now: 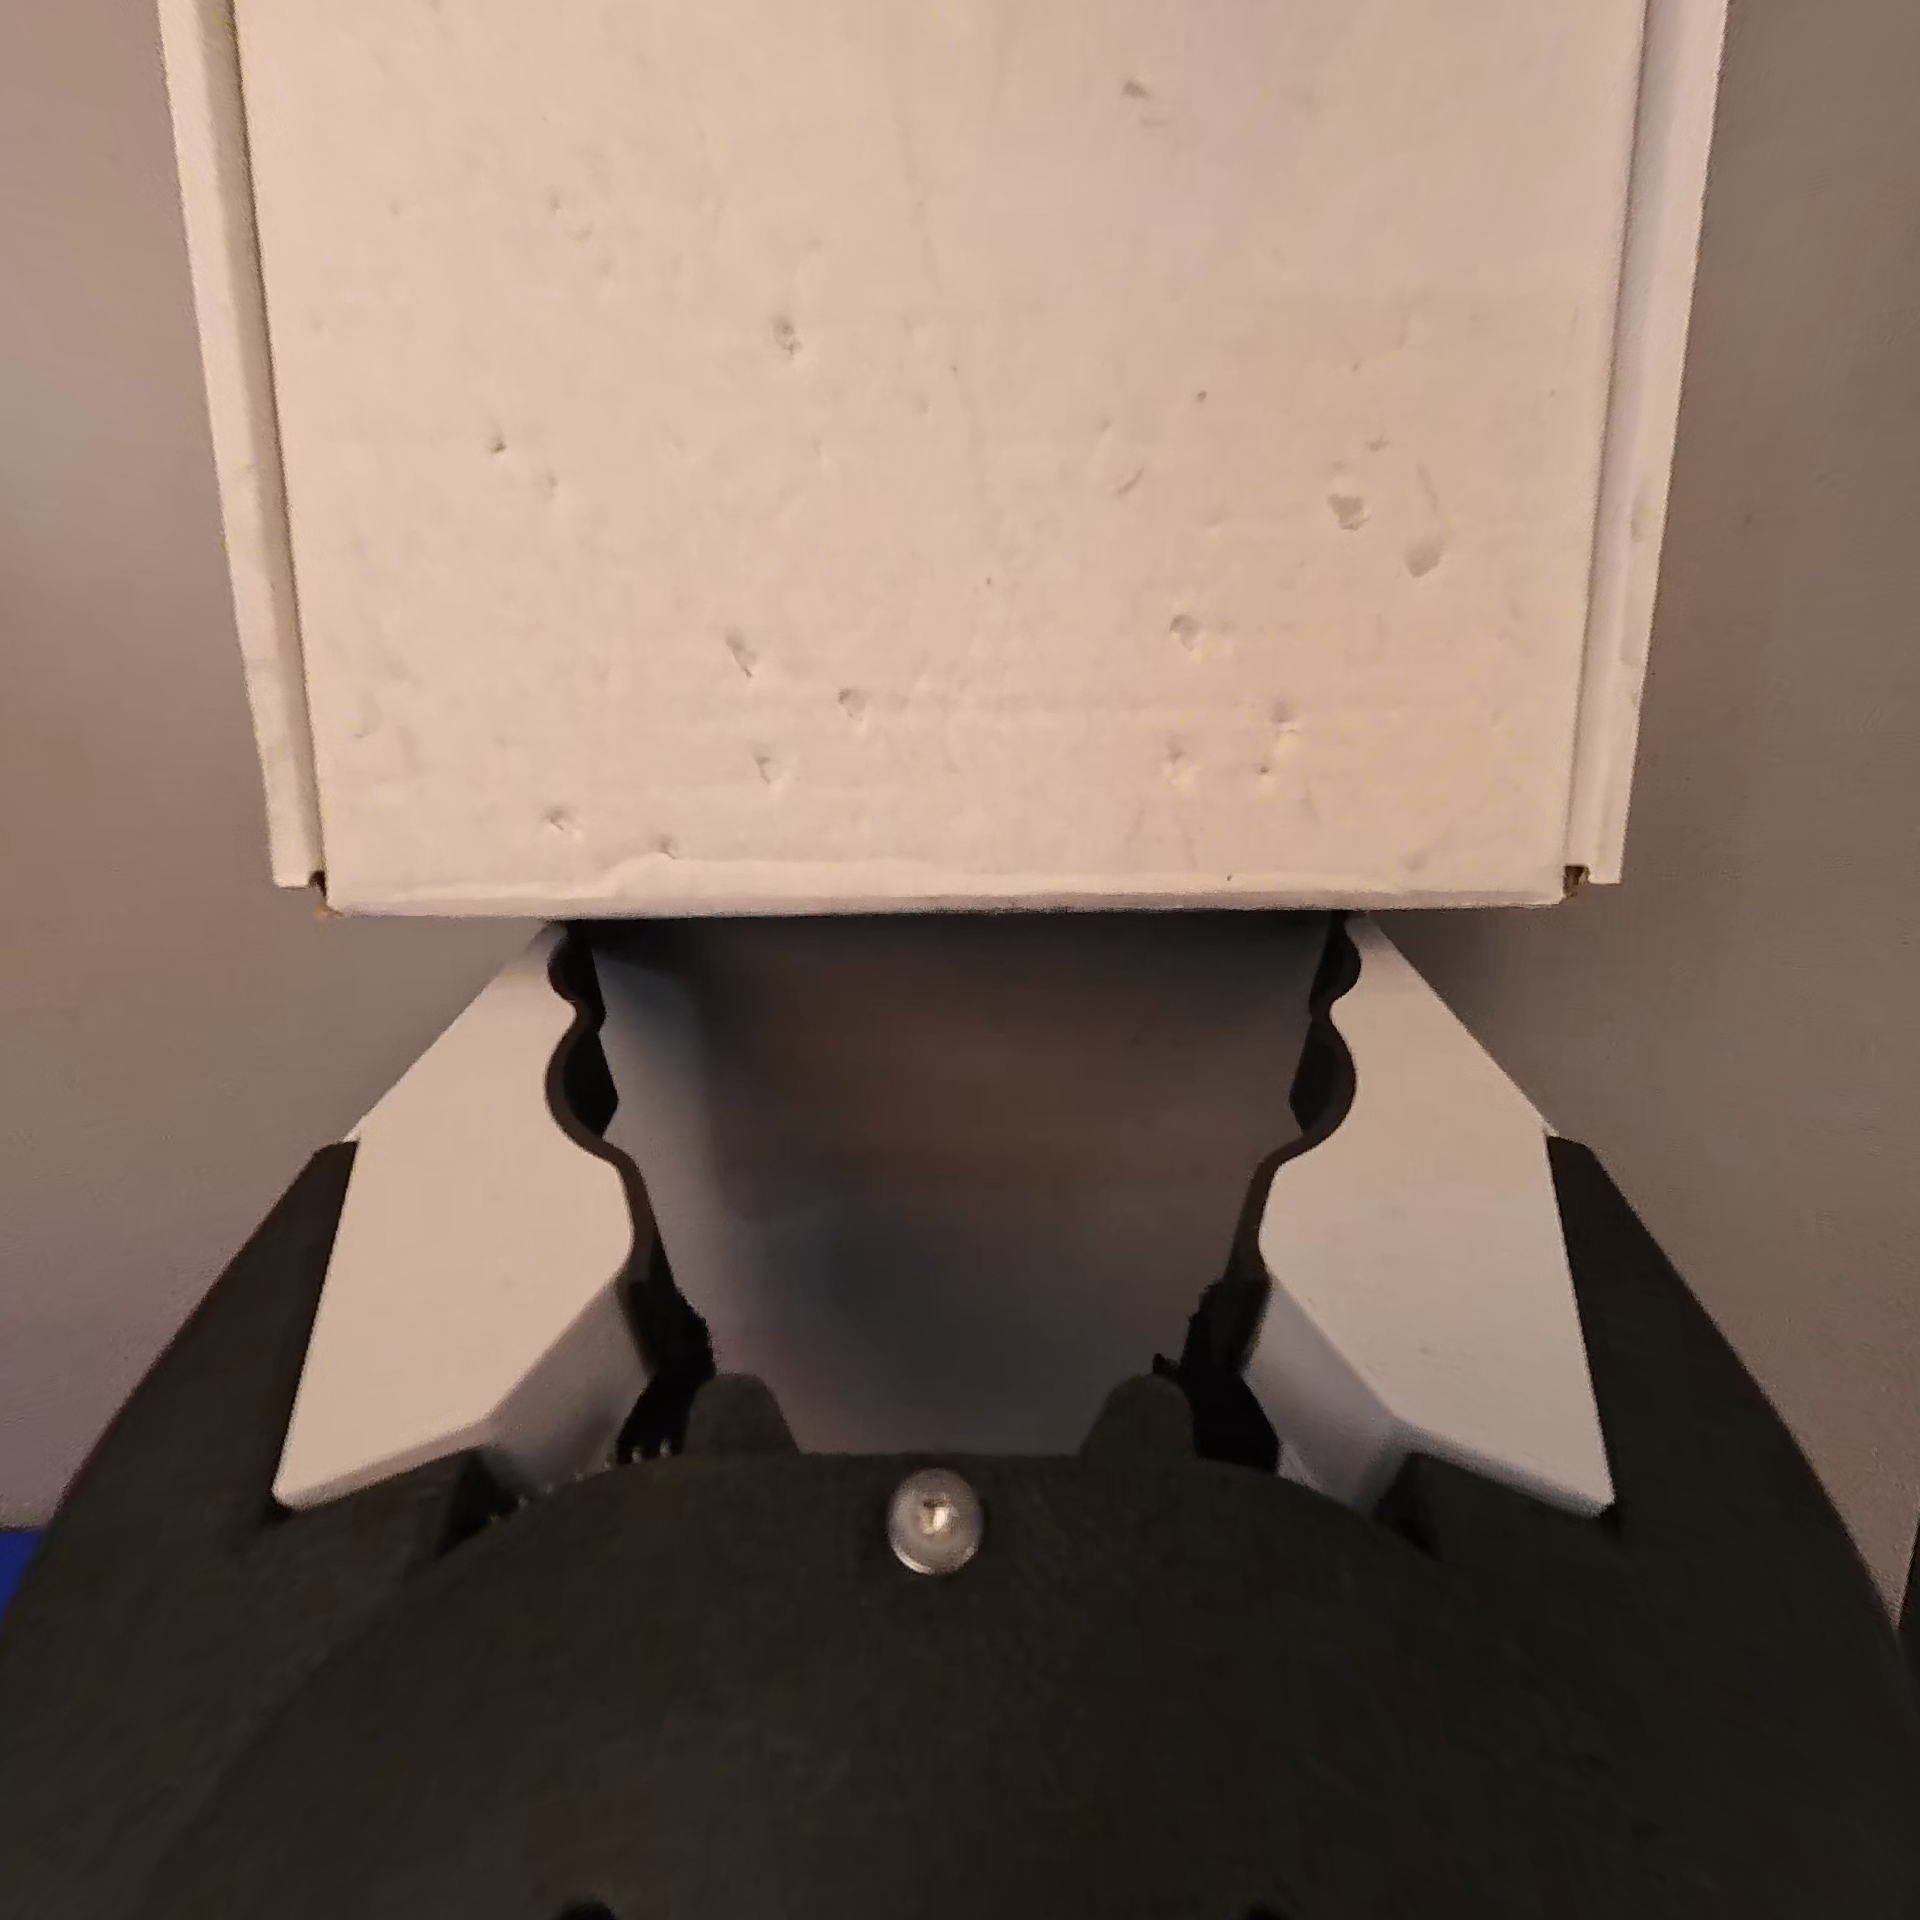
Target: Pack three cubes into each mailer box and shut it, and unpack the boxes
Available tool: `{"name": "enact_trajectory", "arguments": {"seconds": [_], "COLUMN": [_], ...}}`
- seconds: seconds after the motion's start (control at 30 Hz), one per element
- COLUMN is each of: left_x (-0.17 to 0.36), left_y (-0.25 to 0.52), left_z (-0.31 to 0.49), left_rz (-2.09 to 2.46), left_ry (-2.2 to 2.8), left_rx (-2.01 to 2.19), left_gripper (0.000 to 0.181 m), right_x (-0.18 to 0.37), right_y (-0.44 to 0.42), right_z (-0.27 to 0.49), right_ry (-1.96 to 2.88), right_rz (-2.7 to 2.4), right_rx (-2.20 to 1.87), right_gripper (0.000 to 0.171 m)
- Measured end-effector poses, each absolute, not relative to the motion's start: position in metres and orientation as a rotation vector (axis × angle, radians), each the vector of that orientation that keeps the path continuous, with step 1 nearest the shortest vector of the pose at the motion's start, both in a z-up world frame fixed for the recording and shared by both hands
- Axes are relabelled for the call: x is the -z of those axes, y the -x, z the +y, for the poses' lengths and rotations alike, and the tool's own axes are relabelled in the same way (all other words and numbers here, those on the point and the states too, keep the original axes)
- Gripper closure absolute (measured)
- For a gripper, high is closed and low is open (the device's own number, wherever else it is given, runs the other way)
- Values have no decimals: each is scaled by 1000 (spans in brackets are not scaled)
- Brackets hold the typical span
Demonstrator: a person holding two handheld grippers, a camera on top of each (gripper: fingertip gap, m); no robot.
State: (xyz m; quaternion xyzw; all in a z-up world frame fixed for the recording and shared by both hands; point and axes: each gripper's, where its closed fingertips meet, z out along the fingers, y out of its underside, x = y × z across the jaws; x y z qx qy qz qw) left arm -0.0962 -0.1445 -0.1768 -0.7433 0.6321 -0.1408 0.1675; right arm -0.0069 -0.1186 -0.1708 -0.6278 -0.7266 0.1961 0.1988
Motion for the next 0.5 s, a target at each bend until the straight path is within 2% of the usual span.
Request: {"name": "enact_trajectory", "arguments": {"seconds": [0.37,0.5], "left_x": [177,177], "left_y": [95,97], "left_z": [-143,-143], "left_rz": [1805,1765], "left_ry": [2118,2113], "left_rx": [393,404], "left_gripper": [49,50], "right_x": [170,170], "right_y": [10,0], "right_z": [-118,-110], "right_ry": [1751,1826], "right_rz": [-2036,-1999], "right_rx": [-551,-418], "right_gripper": [57,54]}}
